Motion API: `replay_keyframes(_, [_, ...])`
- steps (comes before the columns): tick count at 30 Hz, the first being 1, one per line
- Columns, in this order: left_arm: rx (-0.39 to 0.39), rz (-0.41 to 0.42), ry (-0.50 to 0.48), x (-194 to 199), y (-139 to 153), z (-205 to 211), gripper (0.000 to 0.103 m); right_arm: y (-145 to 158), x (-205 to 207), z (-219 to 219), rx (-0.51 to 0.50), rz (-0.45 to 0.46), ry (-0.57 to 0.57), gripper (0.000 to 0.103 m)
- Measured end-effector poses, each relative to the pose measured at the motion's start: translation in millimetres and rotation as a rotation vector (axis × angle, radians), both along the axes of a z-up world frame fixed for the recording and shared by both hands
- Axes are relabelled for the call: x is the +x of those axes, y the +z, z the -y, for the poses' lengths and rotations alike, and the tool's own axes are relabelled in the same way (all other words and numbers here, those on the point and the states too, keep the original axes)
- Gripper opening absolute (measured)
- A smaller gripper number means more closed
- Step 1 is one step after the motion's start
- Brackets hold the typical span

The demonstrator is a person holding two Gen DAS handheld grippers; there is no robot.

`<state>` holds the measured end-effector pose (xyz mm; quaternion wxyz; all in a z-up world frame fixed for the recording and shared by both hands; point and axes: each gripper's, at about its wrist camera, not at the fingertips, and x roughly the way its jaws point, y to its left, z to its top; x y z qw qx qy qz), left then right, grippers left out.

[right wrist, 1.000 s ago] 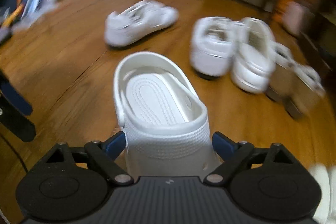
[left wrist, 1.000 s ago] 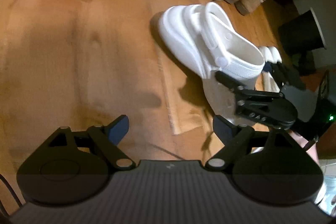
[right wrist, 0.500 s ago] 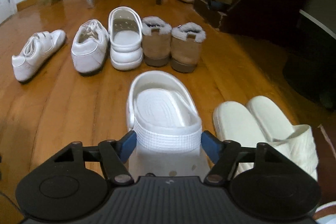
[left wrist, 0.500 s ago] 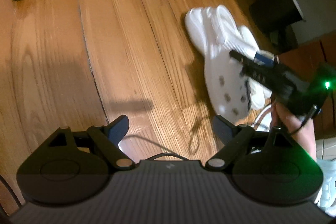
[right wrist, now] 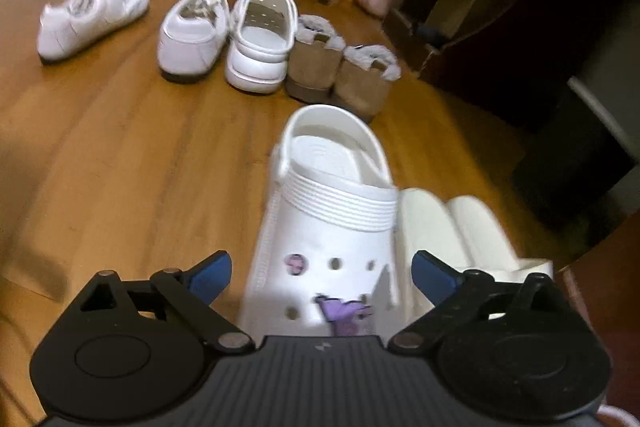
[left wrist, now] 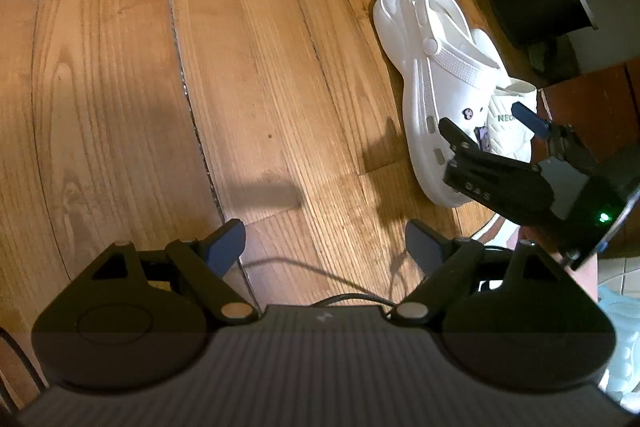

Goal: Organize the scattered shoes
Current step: 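Carry the Croc with the right gripper and set it beside the NEON slides, then open the right gripper and withdraw it from the Croc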

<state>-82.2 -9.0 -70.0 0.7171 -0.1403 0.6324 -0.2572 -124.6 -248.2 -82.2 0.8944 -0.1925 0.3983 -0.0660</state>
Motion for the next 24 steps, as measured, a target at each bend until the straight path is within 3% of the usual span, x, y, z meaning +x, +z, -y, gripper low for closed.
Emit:
replay_keyframes(11, [0.007, -0.024, -0.009, -2, -8, 2, 0.087, -30, 3, 5, 0.004, -0.095, -0.033, 0.103])
replay_keyframes(14, [0.005, -0.024, -0.009, -2, -8, 2, 0.087, -21, 0, -1, 0.031, -0.066, -0.024, 0.102])
replay_keyframes(16, [-0.003, -0.029, -0.011, -2, -9, 1, 0.087, -15, -2, -4, 0.049, -0.047, -0.017, 0.096])
replay_keyframes(18, [-0.012, -0.035, -0.012, -3, -10, 0, 0.087, -9, -5, -8, 0.067, -0.028, -0.011, 0.079])
replay_keyframes(21, [-0.008, -0.035, -0.003, -3, -11, -1, 0.087, 0, -8, -14, 0.094, 0.001, -0.001, 0.086])
replay_keyframes(24, [0.011, -0.022, 0.008, -3, -11, -3, 0.087, 8, -11, -20, 0.121, 0.030, 0.008, 0.086])
